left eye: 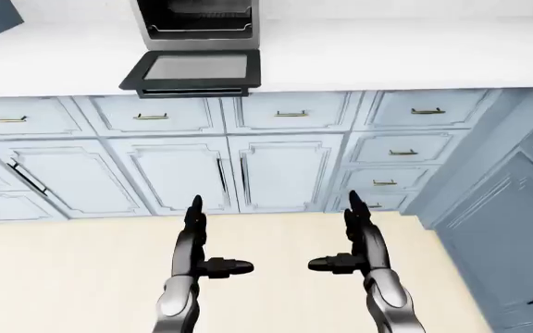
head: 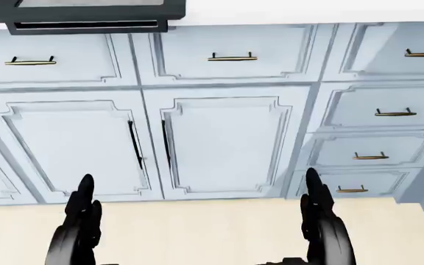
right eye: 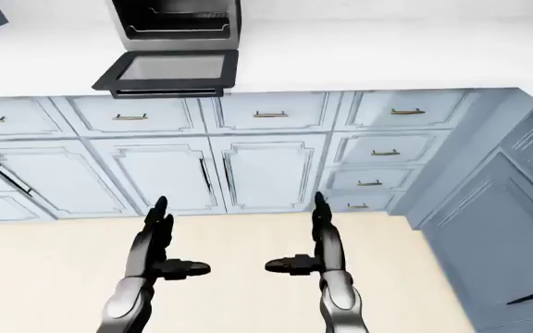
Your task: Close the toaster oven door.
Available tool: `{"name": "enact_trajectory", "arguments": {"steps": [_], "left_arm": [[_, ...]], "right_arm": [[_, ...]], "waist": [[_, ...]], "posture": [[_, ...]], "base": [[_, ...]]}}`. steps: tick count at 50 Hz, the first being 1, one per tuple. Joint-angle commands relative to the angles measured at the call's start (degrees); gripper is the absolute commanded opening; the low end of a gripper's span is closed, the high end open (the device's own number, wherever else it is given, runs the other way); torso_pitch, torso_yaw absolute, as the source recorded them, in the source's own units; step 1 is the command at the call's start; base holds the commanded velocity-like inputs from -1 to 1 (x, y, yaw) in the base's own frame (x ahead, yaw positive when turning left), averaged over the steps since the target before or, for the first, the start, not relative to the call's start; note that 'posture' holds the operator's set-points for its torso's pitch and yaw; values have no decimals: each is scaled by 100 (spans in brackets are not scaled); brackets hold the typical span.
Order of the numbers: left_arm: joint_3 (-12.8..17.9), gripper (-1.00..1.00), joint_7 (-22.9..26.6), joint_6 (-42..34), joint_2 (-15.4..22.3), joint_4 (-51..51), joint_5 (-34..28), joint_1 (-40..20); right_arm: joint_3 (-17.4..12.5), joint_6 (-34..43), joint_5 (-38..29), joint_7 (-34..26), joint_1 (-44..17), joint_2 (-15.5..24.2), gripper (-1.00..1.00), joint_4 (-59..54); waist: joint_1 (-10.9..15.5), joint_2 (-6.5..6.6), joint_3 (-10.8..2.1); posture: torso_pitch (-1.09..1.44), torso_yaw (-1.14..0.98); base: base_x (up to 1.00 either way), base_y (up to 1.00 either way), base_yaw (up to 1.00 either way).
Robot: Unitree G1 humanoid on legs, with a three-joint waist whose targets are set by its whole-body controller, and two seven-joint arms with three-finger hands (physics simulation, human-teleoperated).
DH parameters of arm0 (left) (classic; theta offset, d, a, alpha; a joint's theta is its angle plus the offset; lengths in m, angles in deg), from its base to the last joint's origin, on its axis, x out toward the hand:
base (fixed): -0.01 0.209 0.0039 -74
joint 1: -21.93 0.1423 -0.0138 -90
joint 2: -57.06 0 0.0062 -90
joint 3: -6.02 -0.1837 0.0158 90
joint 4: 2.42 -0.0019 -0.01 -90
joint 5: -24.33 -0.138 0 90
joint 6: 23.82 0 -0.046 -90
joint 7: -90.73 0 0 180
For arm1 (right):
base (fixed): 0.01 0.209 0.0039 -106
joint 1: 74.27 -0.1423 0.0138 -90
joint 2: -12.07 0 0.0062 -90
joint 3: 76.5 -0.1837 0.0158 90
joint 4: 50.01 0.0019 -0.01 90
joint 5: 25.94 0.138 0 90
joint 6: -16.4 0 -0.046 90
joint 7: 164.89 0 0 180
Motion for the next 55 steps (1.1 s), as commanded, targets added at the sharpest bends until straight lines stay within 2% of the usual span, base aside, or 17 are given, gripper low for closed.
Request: {"name": "enact_trajectory", "arguments": {"steps": [1,3,4,5,7,12,13,16,17,18,19,22,27,38,49,50,55], "left_arm": [[112,100,61,130,90,700,115,-158],[194,100,94,30,119,797,159,-169],[214,100,105,3,127,835,167,-170],[264,100,134,-4,157,862,184,-175],[342,100,198,-76,200,972,221,-154],[714,100,385,-388,386,1395,349,-180],[1117,100,497,-594,637,1515,571,-350],[1514,100,559,-775,853,1539,742,-543],[2533,100,536,-1434,1538,2215,1271,-826],[2624,100,530,-1501,1600,2253,1324,-858],[2651,100,527,-1518,1624,2257,1338,-871],[2675,100,524,-1515,1639,2292,1341,-861],[2741,100,518,-1580,1699,2334,1384,-898],[2986,100,444,-1798,1944,2405,1613,-1020],[3606,100,347,-2210,2628,2438,2094,-1291],[3639,100,333,-2203,2684,2382,2121,-1319],[3741,100,256,-2235,2899,2260,2258,-1394]], "right_arm": [[-105,-118,125,-37,-278,79,100,640],[-124,-22,157,-77,-290,95,100,729],[-140,1,162,-95,-311,110,100,732],[-145,62,171,-141,-299,128,100,811],[-116,51,133,-193,-275,119,100,805],[-222,404,192,-241,-381,173,100,1220],[-462,682,268,-245,-658,354,100,1487],[-672,1044,419,-245,-781,437,100,1868],[-1263,2262,870,-252,-1394,930,100,2995],[-1324,2366,929,-238,-1464,988,100,3063],[-1337,2377,945,-226,-1485,1011,100,3061],[-1344,2401,970,-198,-1503,1036,100,3082],[-1408,2543,1054,-148,-1590,1109,100,3184],[-1591,2751,1186,-95,-1823,1374,100,3332],[-2132,3266,1696,116,-2366,2049,100,3470],[-2167,3286,1734,126,-2388,2111,100,3482],[-2232,3324,1846,191,-2483,2306,100,3476]], "waist": [[-12,-45,-5],[55,-6,-365],[48,-7,-204],[42,-36,-112],[48,-38,-381],[49,-16,-452],[48,-9,-457],[46,12,-475],[50,19,-467],[61,27,-503],[43,35,-517],[34,40,-391],[54,49,-504],[28,58,-365],[28,62,-319],[19,93,-413],[-18,34,-247]], "posture": [[0,0],[0,0],[0,0],[0,0],[0,0],[0,0],[0,0],[0,0],[0,0],[0,0],[0,0],[0,0],[0,0],[0,0],[0,0],[0,0],[0,0]], "base": [[0,0,0],[0,0,0],[0,0,0],[0,0,0],[0,0,0],[0,0,0],[0,0,0],[0,0,0],[0,0,0],[0,0,0],[0,0,0],[0,0,0],[0,0,0],[0,0,0],[1,0,0],[5,9,0],[12,23,0]]}}
